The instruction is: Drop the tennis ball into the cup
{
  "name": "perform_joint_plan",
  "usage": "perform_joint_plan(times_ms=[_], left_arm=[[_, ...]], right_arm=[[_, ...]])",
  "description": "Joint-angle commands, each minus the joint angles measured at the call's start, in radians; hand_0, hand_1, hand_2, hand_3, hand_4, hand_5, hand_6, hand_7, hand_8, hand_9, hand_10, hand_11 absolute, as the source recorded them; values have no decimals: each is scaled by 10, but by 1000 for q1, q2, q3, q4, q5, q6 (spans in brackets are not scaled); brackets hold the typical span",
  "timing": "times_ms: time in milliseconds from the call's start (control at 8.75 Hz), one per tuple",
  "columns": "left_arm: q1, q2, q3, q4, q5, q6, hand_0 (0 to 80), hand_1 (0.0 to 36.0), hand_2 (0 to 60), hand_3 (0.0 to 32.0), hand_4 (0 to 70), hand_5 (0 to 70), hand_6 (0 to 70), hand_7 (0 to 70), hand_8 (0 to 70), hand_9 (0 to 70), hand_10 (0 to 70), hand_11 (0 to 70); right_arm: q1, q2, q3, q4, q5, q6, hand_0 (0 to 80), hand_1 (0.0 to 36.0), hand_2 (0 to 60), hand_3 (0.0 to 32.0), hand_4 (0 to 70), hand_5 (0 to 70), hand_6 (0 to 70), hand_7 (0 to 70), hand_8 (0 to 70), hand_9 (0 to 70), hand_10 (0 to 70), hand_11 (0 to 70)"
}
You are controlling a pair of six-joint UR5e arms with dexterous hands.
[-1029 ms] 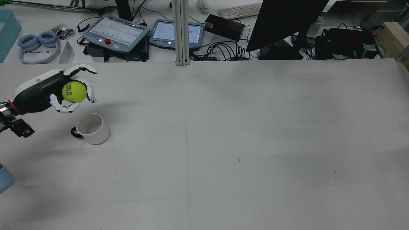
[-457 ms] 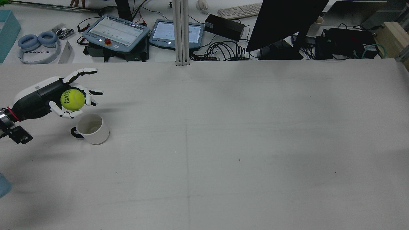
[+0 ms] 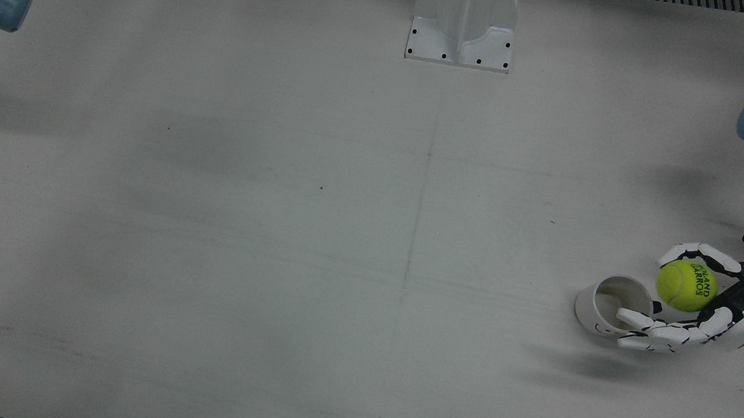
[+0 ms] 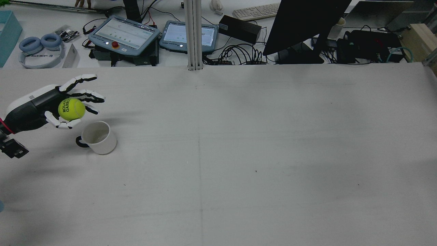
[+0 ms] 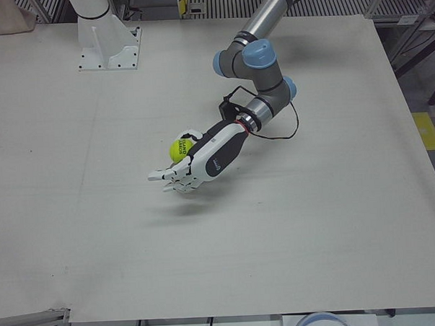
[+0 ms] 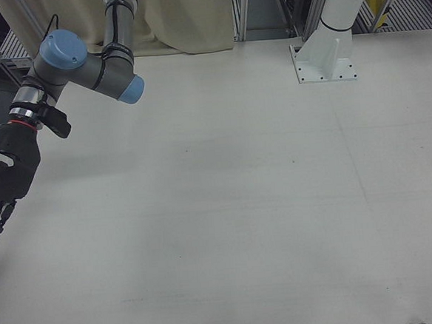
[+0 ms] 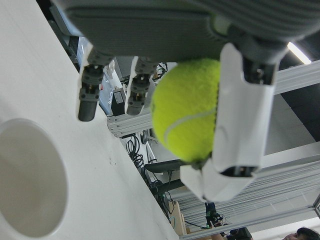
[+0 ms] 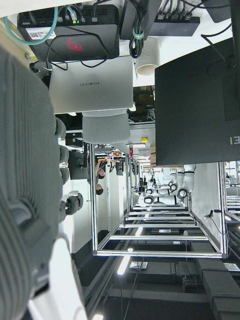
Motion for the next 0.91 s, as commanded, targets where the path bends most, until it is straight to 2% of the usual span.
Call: perform_joint_plan(times_ms=[0,114,229,343,457,571,686,800], left_arm=[[16,1,-14,11,-2,1,692,360,444,320,0,207,316,220,252,122,167,271],[21,-1,-7,11,-2,1,685,359,422,320,0,176,160,251,221,127,167,271],[21,-1,-2,14,-2,1,616,328,439,320,0,208,382,205,262,113,165,265],[21,1,3,12,-2,-1,582,304,397,320,0,177,266,224,235,113,164,261],[20,1,1,14,0,-14,572,295,373,320,0,161,191,234,217,112,163,259],[7,-4,-3,35,-2,-57,572,286,406,320,0,200,384,195,255,104,165,262],[-69,-27,22,143,-15,-132,589,305,401,320,0,189,309,213,243,111,165,263],[-208,-97,97,164,-16,-163,631,340,451,320,0,214,390,209,265,117,167,269]], right_arm=[[0,0,1,0,0,0,0,0,0,0,0,0,0,0,0,0,0,0],[0,0,1,0,0,0,0,0,0,0,0,0,0,0,0,0,0,0],[0,0,-1,0,0,0,0,0,0,0,0,0,0,0,0,0,0,0],[0,0,-1,0,0,0,0,0,0,0,0,0,0,0,0,0,0,0],[0,0,1,0,0,0,0,0,0,0,0,0,0,0,0,0,0,0],[0,0,-1,0,0,0,0,0,0,0,0,0,0,0,0,0,0,0],[0,0,-1,0,0,0,0,0,0,0,0,0,0,0,0,0,0,0],[0,0,-1,0,0,0,0,0,0,0,0,0,0,0,0,0,0,0]])
